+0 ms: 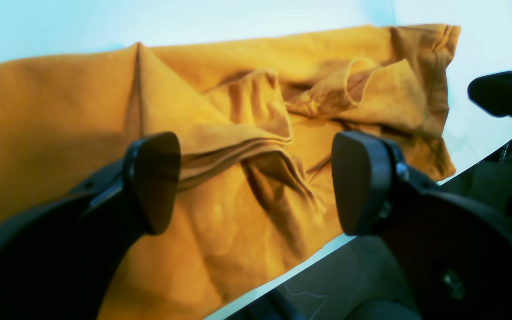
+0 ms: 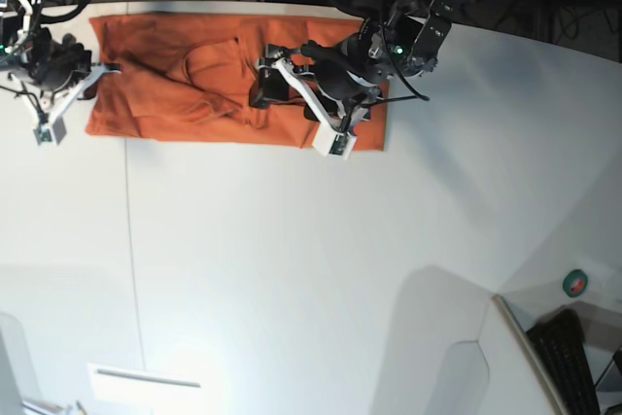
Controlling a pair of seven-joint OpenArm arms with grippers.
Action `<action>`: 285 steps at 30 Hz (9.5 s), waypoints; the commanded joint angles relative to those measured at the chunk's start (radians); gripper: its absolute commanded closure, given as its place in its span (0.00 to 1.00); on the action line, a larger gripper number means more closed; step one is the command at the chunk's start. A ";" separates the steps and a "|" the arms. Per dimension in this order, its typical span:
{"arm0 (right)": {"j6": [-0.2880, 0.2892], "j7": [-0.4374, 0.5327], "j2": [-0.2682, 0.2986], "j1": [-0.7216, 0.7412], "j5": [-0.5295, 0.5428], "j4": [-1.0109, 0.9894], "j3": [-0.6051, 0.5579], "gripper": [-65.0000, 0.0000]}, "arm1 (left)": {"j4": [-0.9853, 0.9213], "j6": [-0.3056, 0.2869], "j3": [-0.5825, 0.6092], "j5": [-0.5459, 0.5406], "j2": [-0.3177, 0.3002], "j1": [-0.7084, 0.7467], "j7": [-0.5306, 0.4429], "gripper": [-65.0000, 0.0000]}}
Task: Layout the t-shirt on the table in an organized manner, then fold the t-shirt properly
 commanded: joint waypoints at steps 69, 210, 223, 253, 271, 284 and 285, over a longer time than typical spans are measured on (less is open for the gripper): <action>0.008 0.154 -0.054 -0.021 0.090 0.063 -0.008 0.94 | -0.071 -0.029 -0.626 -0.191 -0.214 0.180 -0.019 1.00; 0.126 -0.082 -0.340 0.134 -0.359 0.232 -0.413 1.00 | -0.302 -0.159 -0.144 0.270 0.052 -0.124 -0.147 1.00; 0.069 -0.084 -0.314 0.181 -0.363 0.228 -0.468 1.00 | -0.301 -0.159 -0.144 0.270 0.050 -0.124 -0.147 1.00; 0.065 -0.044 -0.364 0.229 -0.359 0.033 -0.462 0.42 | 0.024 -0.162 -0.496 0.262 -0.093 0.177 -0.142 1.00; 0.065 -0.015 -0.354 0.232 -0.364 0.140 -0.706 0.46 | 0.029 -0.164 -0.876 -0.031 -0.143 0.262 -0.142 1.00; -0.136 -0.118 -0.260 0.181 -0.370 0.220 -0.760 1.00 | -0.212 -0.416 -1.149 -0.165 -0.172 0.257 -0.142 1.00; -0.178 -0.110 -0.242 0.185 -0.370 0.220 -0.818 0.90 | -0.212 -0.416 -1.149 -0.165 -0.172 0.257 -0.142 1.00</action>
